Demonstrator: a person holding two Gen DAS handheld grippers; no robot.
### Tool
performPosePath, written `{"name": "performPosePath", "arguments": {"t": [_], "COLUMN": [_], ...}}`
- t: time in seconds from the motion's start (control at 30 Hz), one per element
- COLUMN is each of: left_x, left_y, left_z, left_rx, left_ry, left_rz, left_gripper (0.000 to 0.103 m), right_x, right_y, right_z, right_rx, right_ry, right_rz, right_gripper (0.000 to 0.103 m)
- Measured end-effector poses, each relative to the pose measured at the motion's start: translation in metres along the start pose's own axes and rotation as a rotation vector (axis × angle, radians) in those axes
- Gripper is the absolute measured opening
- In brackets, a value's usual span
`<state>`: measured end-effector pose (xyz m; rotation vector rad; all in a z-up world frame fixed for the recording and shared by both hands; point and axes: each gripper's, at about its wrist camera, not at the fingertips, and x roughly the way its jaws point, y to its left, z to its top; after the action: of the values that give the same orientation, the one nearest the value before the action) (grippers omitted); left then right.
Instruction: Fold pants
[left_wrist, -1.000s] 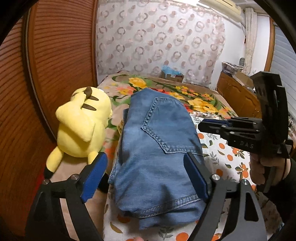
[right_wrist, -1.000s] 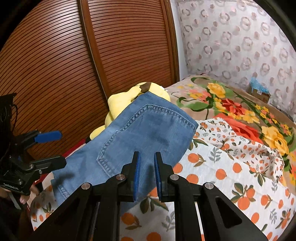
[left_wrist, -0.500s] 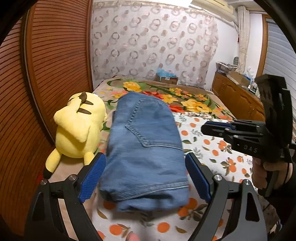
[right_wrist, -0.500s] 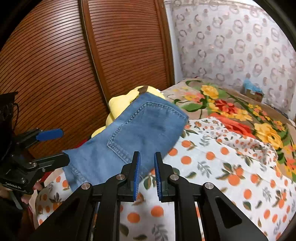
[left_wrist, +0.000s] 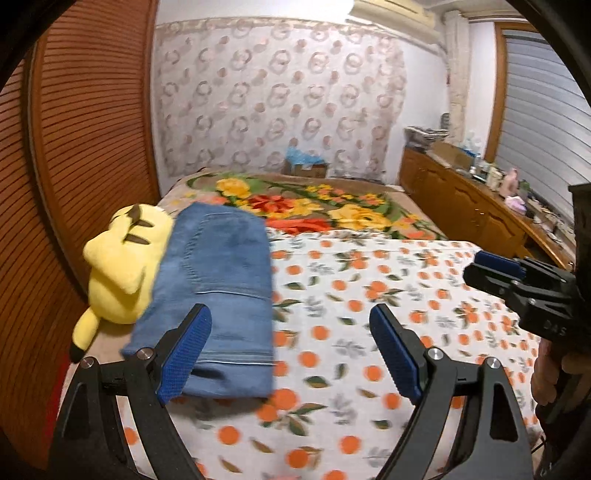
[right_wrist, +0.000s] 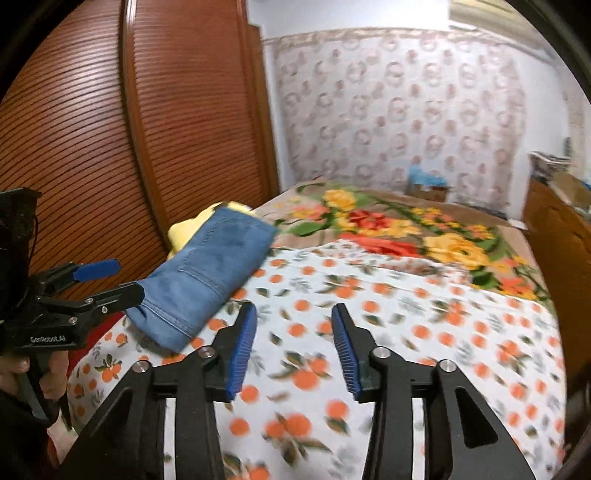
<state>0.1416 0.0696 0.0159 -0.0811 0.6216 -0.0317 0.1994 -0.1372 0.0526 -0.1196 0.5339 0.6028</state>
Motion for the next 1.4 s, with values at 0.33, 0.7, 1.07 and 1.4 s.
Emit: {"name": "performPosePath", "arguments": {"t": [0.33, 0.7, 1.07, 1.4], "left_x": [-0.032, -0.075, -0.088, -0.087], "left_y": [-0.054, -0.075, -0.081, -0.082], "left_z": [-0.003, 0.0, -0.001, -0.001], "left_rx": [0.053, 0.053, 0.058, 0.059], "left_ry": [-0.037, -0.111, -0.132, -0.132], "left_rz": [-0.04, -0.042, -0.045, -0.041], "left_gripper": [0.088, 0.088, 0.088, 0.088], "right_x": [-0.096, -0.156, -0.149, -0.152], "right_y": [0.002, 0.016, 0.016, 0.012], "right_z": [-0.03, -0.046, -0.055, -0.054], "right_rx": [0.033, 0.075, 0.086, 0.085], "right_ry": [-0.085, -0.184, -0.199, -0.204], "right_rz": [-0.153, -0.239, -0.252, -0.246], "right_gripper": [0.069, 0.077, 0.077, 0.077]}}
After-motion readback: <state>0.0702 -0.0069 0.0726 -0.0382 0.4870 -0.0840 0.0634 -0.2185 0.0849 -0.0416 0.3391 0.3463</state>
